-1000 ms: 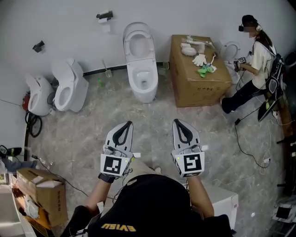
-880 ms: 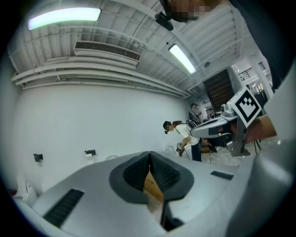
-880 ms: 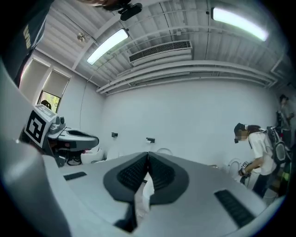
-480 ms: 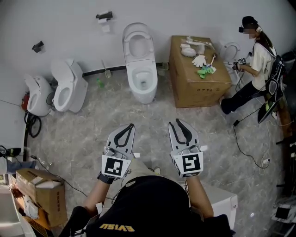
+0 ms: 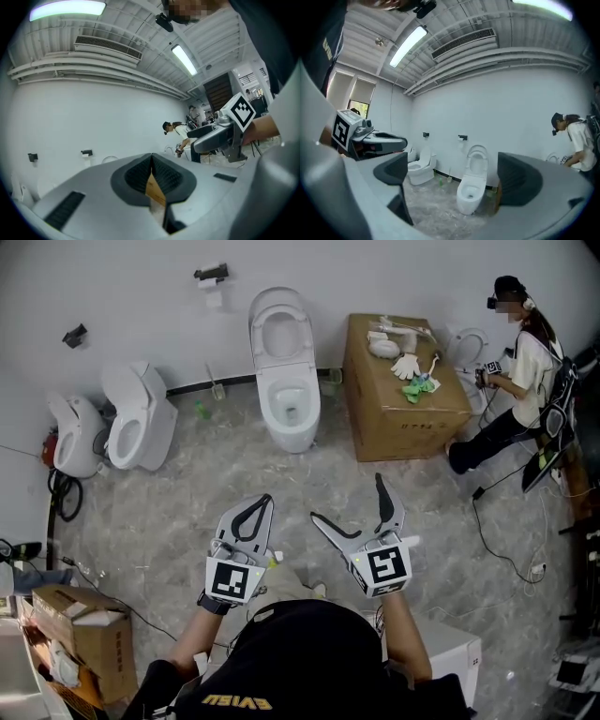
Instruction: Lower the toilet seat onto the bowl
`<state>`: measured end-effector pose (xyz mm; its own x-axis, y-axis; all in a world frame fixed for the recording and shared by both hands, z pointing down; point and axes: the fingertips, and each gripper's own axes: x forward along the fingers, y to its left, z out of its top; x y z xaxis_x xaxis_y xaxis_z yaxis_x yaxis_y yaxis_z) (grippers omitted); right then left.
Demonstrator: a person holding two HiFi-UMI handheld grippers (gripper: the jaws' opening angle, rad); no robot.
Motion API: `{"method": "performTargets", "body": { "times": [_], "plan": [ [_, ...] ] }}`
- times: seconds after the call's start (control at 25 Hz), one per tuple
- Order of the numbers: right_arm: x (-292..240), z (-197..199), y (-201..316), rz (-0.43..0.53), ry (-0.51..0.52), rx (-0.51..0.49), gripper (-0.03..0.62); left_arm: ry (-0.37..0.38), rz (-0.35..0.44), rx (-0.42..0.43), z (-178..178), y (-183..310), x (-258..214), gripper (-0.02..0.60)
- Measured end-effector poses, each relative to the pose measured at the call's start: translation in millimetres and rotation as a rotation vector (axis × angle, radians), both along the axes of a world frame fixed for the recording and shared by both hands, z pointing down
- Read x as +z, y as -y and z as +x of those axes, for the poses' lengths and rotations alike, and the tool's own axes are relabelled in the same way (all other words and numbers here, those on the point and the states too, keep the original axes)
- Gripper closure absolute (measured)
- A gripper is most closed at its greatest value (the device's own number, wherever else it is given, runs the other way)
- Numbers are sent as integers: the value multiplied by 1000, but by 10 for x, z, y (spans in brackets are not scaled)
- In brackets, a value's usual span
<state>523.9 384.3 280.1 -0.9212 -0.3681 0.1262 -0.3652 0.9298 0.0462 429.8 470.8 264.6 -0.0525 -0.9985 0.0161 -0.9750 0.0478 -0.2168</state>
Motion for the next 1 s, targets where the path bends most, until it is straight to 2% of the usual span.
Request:
{"method": "performTargets", "body": {
  "times": [0.32, 0.52, 0.8, 1.0],
  "plan": [
    [73, -204, 101, 18, -16, 25, 10, -52, -56, -69, -365, -70, 222, 569],
    [36, -482, 206, 8, -16, 46, 10, -77, -43, -94, -730, -44, 172, 569],
    [-64, -1232, 359, 31, -34, 61, 10, -80, -49, -113, -1559, 2, 103, 569],
    [-176, -1951, 286, 41, -34, 48, 11, -139, -32, -110, -2149, -43, 152, 569]
  ]
}}
